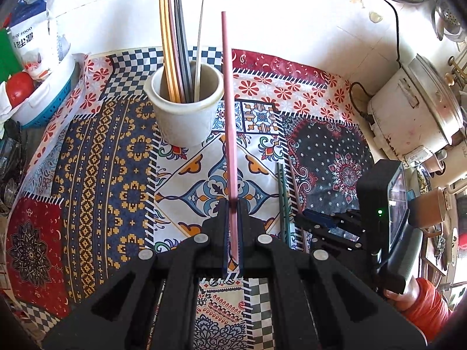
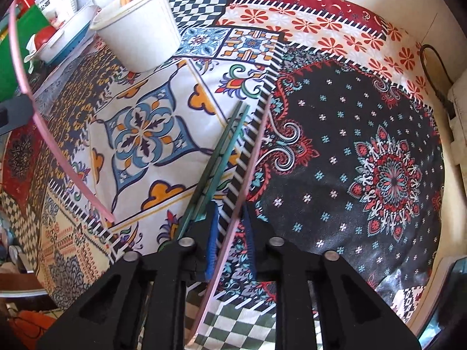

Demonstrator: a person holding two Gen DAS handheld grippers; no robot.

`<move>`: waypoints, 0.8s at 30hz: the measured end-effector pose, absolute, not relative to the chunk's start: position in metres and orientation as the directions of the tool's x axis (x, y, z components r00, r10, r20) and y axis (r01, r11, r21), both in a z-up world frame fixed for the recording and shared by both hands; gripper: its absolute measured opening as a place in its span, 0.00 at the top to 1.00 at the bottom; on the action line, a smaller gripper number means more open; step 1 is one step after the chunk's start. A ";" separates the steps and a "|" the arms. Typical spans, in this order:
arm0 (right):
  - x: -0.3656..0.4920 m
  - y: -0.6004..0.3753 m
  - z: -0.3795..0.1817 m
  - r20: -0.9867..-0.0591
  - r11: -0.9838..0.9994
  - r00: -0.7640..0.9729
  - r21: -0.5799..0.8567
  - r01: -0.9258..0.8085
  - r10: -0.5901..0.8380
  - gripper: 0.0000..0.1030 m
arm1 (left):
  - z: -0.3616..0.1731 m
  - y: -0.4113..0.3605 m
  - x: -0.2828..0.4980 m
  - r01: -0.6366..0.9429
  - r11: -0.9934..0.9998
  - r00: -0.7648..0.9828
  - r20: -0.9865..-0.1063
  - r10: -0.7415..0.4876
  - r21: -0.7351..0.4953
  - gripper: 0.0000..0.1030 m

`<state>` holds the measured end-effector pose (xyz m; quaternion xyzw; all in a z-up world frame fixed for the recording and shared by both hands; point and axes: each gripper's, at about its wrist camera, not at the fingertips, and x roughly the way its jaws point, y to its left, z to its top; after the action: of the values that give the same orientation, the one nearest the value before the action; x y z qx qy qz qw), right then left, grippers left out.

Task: Organize utensils
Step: 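Close left tool on a pink chopstick while right tool reaches for another chopstick, then raise the pink chopstick over the cup with left tool while right tool lowers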

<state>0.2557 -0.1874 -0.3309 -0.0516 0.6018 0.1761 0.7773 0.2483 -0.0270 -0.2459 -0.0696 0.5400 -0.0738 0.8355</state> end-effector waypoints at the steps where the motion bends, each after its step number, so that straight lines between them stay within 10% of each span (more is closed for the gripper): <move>1: 0.256 -0.189 -0.332 -0.953 0.934 0.218 0.128 -0.333 0.209 0.92 | -0.245 -0.027 0.248 0.048 0.979 0.410 -0.890 -0.200 -0.198 0.97; 24: 0.277 -0.227 -0.235 -0.833 0.934 0.441 0.229 -0.276 0.335 0.96 | -0.197 -0.010 0.259 0.040 0.980 0.525 -0.830 -0.188 -0.196 0.97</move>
<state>0.2772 -0.2272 -0.2353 0.0296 0.4970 0.1799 0.8484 0.2588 -0.0096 -0.1970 -0.0765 0.4828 -0.0656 0.8699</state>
